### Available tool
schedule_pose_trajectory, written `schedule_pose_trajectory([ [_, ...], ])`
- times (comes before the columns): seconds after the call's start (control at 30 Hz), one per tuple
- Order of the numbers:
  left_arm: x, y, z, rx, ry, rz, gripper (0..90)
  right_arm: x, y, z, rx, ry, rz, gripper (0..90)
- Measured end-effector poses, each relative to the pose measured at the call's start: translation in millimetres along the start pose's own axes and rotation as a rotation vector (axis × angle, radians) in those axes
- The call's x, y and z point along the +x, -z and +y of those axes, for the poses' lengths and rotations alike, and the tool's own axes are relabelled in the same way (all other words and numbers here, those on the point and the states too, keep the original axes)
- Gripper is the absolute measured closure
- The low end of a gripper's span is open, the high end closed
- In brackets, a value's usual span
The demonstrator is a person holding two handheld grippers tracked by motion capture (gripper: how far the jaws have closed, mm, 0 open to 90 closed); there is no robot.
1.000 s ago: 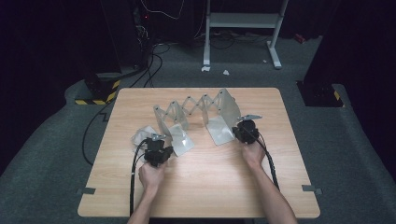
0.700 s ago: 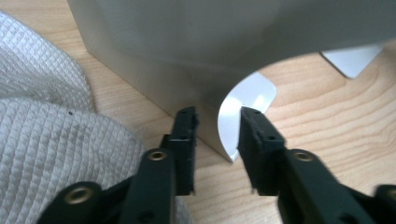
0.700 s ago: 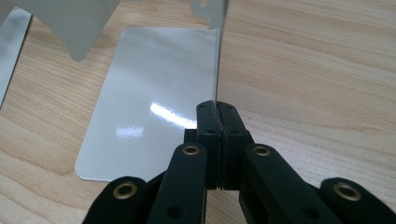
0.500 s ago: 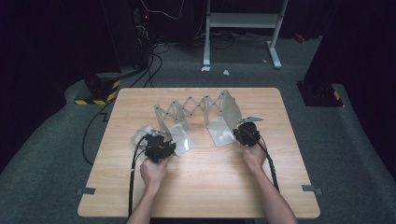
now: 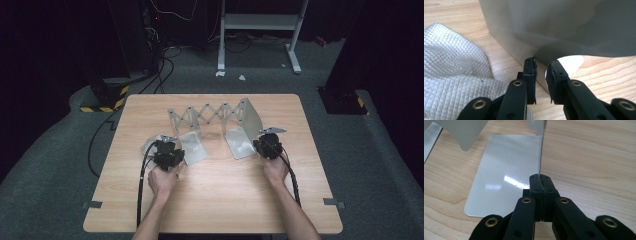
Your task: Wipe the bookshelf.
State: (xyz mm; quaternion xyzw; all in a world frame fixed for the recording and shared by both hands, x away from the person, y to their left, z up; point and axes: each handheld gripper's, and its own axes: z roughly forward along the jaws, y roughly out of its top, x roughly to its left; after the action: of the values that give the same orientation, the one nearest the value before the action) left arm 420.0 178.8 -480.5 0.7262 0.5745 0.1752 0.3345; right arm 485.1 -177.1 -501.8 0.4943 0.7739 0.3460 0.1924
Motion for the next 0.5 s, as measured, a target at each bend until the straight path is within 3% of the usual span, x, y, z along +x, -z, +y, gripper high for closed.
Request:
schedule_pose_trajectory([
  [0.23, 4.0, -3.8, 7.3, 0.017, -0.021, 0.001, 80.5, -5.5, 8.4, -7.4, -0.001, -0.016, -0.016, 90.0],
  [0.4, 10.9, -8.3, 11.2, 0.012, -0.010, -0.029, 81.8, -9.6, 14.1, -13.7, -0.011, -0.047, -0.034, 90.0],
  [0.5, 11.2, -9.8, 16.6, 0.032, -0.030, -0.021, 82.6, -10.9, 16.6, -16.3, -0.015, -0.070, -0.048, 90.0],
])
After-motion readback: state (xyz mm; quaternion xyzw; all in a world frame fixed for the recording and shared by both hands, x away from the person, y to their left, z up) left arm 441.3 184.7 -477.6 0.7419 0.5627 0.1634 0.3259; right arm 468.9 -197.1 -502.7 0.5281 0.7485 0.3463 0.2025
